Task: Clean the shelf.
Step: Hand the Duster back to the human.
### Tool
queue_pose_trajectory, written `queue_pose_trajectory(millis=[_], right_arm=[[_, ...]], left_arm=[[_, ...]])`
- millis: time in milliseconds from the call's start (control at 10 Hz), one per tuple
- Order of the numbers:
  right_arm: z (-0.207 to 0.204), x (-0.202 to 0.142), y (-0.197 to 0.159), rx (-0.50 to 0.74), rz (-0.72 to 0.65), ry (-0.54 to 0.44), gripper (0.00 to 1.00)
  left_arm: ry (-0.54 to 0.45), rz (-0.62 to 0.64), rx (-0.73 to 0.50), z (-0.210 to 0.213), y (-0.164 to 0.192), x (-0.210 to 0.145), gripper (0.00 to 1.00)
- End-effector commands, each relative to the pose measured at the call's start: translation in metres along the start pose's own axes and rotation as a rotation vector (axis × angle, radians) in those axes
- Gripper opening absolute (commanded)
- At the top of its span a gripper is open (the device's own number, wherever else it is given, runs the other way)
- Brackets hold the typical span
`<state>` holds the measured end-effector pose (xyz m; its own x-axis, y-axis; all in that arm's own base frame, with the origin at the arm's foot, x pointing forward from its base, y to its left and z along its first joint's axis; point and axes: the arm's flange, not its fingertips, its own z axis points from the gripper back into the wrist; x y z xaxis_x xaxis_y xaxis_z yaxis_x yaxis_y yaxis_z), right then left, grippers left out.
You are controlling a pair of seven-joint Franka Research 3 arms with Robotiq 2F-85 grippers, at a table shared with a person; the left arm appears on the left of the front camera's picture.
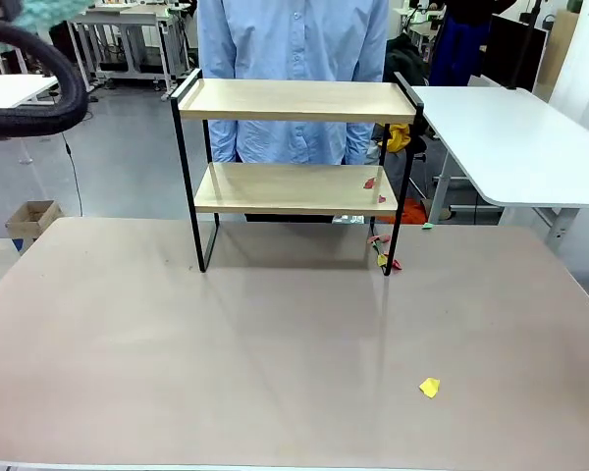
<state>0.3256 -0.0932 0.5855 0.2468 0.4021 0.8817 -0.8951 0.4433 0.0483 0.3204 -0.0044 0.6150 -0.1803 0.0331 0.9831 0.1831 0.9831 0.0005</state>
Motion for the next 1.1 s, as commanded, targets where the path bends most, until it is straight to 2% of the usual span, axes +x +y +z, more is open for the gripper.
queue_pose_trajectory(millis=[0,200,600,800,1000], right_arm=[[0.002,0.000,-0.001,0.004,0.024,-0.005,1.00],[0.002,0.000,-0.001,0.004,0.024,-0.005,1.00],[0.002,0.000,-0.001,0.004,0.024,-0.005,1.00],[0.002,0.000,-0.001,0.004,0.024,-0.005,1.00],[0.002,0.000,-0.001,0.004,0.024,-0.005,1.00]], left_arm=[[-0.009,0.002,0.092,-0.002,-0.001,-0.027,0.17],[0.030,0.044,0.117,0.002,0.012,-0.059,0.17],[0.178,0.093,0.130,0.009,0.022,-0.147,0.17],[0.247,0.129,0.134,0.017,0.020,-0.190,0.17],[0.276,0.169,0.124,0.024,0.015,-0.213,0.17]])
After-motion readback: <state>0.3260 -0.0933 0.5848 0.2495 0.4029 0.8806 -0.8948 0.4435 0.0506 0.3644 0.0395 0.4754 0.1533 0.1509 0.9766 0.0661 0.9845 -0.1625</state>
